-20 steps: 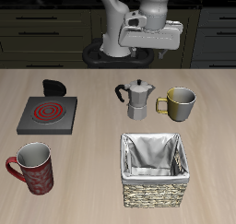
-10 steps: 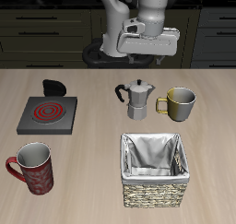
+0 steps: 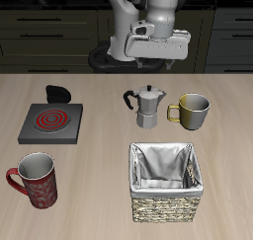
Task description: Place the moka pot on the stove and turn off the stove
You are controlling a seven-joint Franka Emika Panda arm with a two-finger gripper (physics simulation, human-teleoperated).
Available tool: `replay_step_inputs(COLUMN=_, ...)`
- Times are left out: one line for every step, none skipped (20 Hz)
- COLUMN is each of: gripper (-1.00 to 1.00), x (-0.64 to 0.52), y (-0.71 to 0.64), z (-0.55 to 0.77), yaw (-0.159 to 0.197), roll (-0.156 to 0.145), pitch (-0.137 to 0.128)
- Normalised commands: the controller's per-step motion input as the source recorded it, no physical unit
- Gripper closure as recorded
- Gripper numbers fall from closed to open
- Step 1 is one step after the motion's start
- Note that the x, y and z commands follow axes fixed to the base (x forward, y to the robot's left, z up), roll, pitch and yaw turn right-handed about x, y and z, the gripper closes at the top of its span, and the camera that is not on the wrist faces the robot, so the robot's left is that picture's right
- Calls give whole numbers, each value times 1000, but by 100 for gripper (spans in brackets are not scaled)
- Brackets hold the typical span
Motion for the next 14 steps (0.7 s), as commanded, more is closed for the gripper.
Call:
replay_step_inputs(gripper=-100, x=149, y=-104, z=-54, yaw=8, roll=13, pitch=0)
replay_step_inputs(gripper=-100, x=71, y=-169, z=-68, yaw=-4, roll=13, pitch=18)
replay_step_inputs(gripper=-100, x=15, y=-119, z=-68, yaw=-9, roll=-20, pitch=-7)
replay_step_inputs(gripper=-100, x=62, y=-124, z=-94, yaw=7, roll=-5, pitch=4)
replay_step_inputs(gripper=-100, x=83, y=-86, z=-60, yaw=-13, roll=-21, pitch=19)
replay_step_inputs(gripper=-100, x=13, y=-15, z=-5, yaw=0, roll=0, pitch=0)
replay_step_inputs(gripper=-100, x=245, y=-212, z=-227, yaw=-28, roll=-39, pitch=60)
replay_step_inputs(gripper=-100, x=83, y=-38, z=-99, yaw=13, roll=-33, pitch=-15)
replay_step_inputs(gripper=-100, x=109, y=-50, z=-266, yaw=-13, roll=4, pitch=56)
replay_step_inputs(gripper=-100, x=103, y=73, z=-265, yaw=13, roll=0, pitch=41)
replay_step_inputs(gripper=-100, x=-58, y=-44, z=0, yaw=0, roll=0, pitch=0)
replay_step_inputs(gripper=-100, x=62, y=28, z=-110, yaw=18, roll=4, pitch=13)
replay_step_inputs(gripper=-100, x=99, y=152, z=-266, yaw=4, roll=21, pitch=27)
replay_step_inputs(gripper=-100, x=-60, y=76, z=-124, yaw=3, roll=10, pitch=29)
